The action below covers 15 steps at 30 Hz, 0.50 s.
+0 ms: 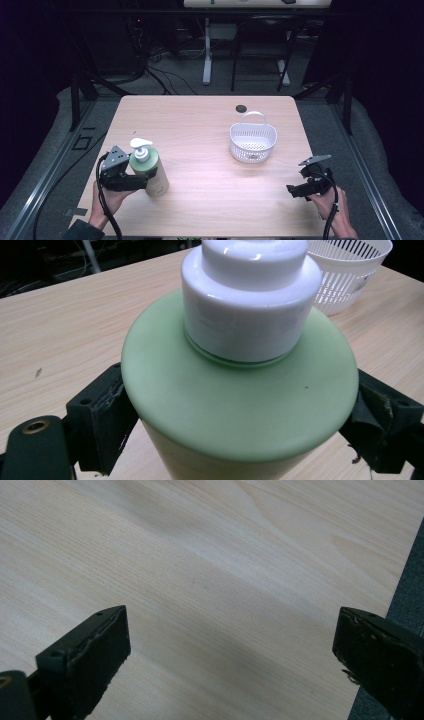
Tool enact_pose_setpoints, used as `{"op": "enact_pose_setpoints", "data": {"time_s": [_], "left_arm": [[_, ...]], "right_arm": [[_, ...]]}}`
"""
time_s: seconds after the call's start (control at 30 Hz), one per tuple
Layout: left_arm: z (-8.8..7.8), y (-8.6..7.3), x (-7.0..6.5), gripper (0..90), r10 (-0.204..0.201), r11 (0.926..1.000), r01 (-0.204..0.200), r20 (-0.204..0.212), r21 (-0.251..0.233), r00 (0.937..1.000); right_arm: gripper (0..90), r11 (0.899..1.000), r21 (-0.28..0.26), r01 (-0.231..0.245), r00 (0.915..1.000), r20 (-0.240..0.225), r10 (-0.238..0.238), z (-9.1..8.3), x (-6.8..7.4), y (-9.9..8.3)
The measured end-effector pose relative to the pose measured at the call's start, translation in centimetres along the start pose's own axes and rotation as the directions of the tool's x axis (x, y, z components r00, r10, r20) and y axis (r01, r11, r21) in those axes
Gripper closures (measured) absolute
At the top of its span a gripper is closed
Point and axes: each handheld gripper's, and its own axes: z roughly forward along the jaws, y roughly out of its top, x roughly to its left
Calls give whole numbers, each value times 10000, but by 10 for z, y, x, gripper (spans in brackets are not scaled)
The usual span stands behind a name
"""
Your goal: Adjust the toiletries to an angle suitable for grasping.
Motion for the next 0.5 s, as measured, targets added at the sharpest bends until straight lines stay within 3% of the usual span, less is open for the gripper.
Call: {"op": "enact_pose_setpoints", "data": {"time_s": [0.5], "left_arm": [[22,14,-14,122,402,9992,-405,601,37,9974]], "right_arm": [[17,10000,-14,-45,10000,-66,45,0,0,0]]}}
